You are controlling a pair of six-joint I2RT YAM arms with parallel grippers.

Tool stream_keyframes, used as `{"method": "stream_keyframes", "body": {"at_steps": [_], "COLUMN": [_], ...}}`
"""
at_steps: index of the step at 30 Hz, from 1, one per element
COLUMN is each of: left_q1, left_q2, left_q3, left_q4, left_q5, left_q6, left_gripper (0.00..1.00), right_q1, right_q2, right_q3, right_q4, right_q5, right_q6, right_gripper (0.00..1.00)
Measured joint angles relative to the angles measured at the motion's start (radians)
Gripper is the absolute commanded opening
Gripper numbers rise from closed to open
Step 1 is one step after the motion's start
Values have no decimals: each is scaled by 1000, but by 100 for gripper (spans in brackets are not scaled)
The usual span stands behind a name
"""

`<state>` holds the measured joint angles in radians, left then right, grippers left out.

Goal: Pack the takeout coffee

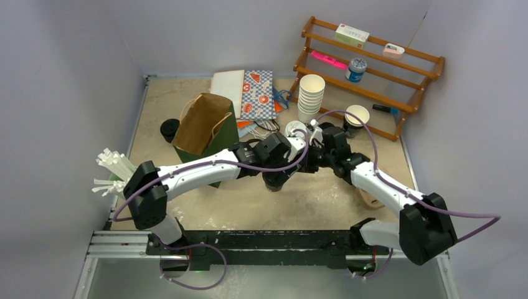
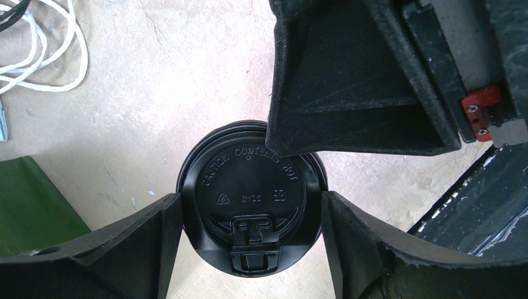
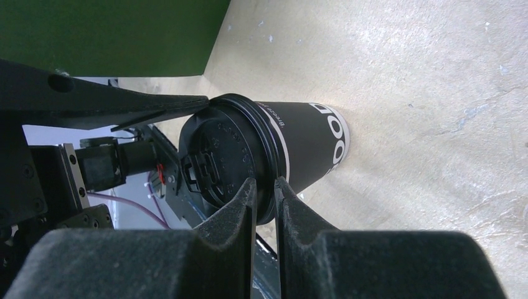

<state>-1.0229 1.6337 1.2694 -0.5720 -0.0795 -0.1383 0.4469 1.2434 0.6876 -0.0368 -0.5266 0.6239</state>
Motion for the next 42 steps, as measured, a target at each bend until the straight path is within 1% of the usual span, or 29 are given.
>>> {"method": "stream_keyframes", "body": {"at_steps": [9,19,23,28,30,32,34,42], "left_q1": [-38,-57,-51,-25,-17,-13,-13,-12], "left_q2": [8,7,-22,-51,-54,-55,-55,-56], "left_q3": [2,-10,-34,-59,-61,-60,-60,-42], "left_q4": [3,14,37,53,55,55,55,24], "left_q5": [-80,-126,-112,-72,-58,-53,-51,-46], "left_q6": [-50,-72,-71,-70,-69,-69,-69,-68], "left_gripper": [62,62,62,63,66,73,77,91], "right_q1": [2,2,5,13,16,16,16,17], "right_q2": [-17,-29,-29,-28,-28,-29,-35,-86], "right_q3": [-7,-9,-8,14,24,36,46,66], "right_q4": [-4,-11,-11,-42,-67,-97,-119,-182], "right_q5": [19,37,37,38,39,42,44,63], "right_q6": [-7,-10,-10,-11,-15,-18,-21,-24], "right_gripper": [17,17,20,28,32,36,39,40]}}
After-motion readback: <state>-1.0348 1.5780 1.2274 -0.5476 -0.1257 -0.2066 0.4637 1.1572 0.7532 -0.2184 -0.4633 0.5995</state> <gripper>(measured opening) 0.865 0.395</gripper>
